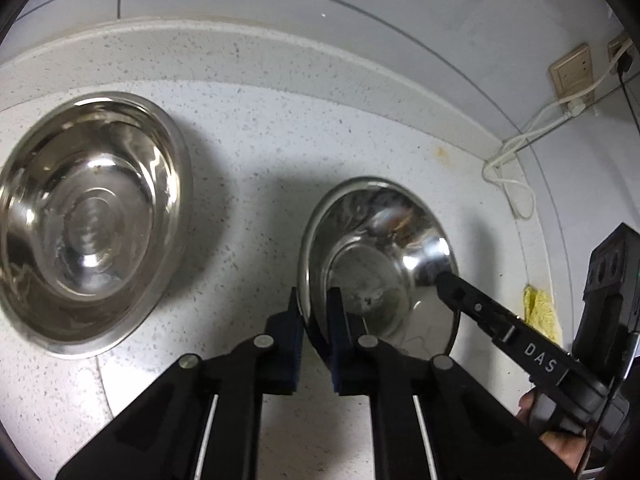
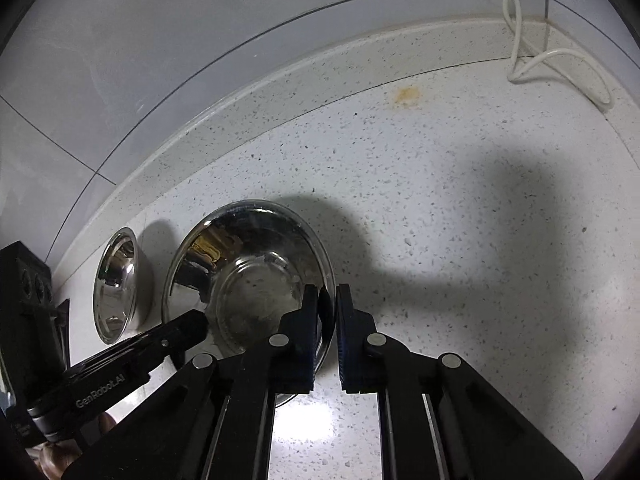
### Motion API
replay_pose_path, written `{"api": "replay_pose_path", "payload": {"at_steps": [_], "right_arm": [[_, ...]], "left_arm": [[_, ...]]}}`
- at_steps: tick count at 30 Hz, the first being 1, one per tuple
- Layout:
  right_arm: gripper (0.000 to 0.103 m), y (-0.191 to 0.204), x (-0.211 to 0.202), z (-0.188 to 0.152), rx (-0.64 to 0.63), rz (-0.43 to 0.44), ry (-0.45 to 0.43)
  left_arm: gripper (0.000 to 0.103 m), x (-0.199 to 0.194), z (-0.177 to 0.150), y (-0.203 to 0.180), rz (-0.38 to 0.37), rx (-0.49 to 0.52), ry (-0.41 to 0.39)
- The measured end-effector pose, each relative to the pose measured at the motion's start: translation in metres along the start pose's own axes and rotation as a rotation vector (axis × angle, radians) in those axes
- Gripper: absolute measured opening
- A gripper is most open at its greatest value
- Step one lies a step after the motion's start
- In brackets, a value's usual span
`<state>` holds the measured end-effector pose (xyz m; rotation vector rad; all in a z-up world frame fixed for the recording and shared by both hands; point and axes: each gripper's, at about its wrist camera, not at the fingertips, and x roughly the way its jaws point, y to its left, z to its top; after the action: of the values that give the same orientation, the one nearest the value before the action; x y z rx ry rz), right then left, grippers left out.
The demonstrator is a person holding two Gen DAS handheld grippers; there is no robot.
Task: Organize plates and bowls
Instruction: 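Carry the medium bowl with both grippers and lower it into the large bowl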
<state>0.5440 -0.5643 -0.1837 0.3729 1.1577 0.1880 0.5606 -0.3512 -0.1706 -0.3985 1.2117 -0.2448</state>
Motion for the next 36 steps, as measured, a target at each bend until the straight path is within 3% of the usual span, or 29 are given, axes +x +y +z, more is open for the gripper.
{"api": "replay_pose_path", "payload": {"at_steps": [11, 17, 23, 29, 32, 36], "right_arm": [[0.006, 0.029, -0.080, -0.010, -0.019, 0.068, -0.139], [0.006, 0.053, -0.133, -0.042, -0.050, 0.098, -0.189], [0.006, 0.069, -0.179, -0.098, -0.070, 0.113, -0.210], [0.007, 0.071, -0.204, -0.181, -0.073, 0.110, -0.176], [0.007, 0.065, -0.201, -0.220, -0.061, 0.110, -0.137], [0.007, 0.056, -0.181, -0.259, -0.038, 0.085, -0.070]], "left_arm": [[0.010, -0.093, -0.013, -0.012, -0.078, 0.022, -0.114], [0.010, -0.148, -0.042, -0.016, -0.108, 0.032, -0.139], [0.010, -0.194, -0.104, -0.012, -0.125, 0.058, -0.131], [0.010, -0.220, -0.188, 0.005, -0.160, 0.094, -0.074], [0.010, -0.214, -0.230, 0.019, -0.158, 0.108, -0.025], [0.010, -0.191, -0.262, 0.042, -0.150, 0.078, 0.048]]}}
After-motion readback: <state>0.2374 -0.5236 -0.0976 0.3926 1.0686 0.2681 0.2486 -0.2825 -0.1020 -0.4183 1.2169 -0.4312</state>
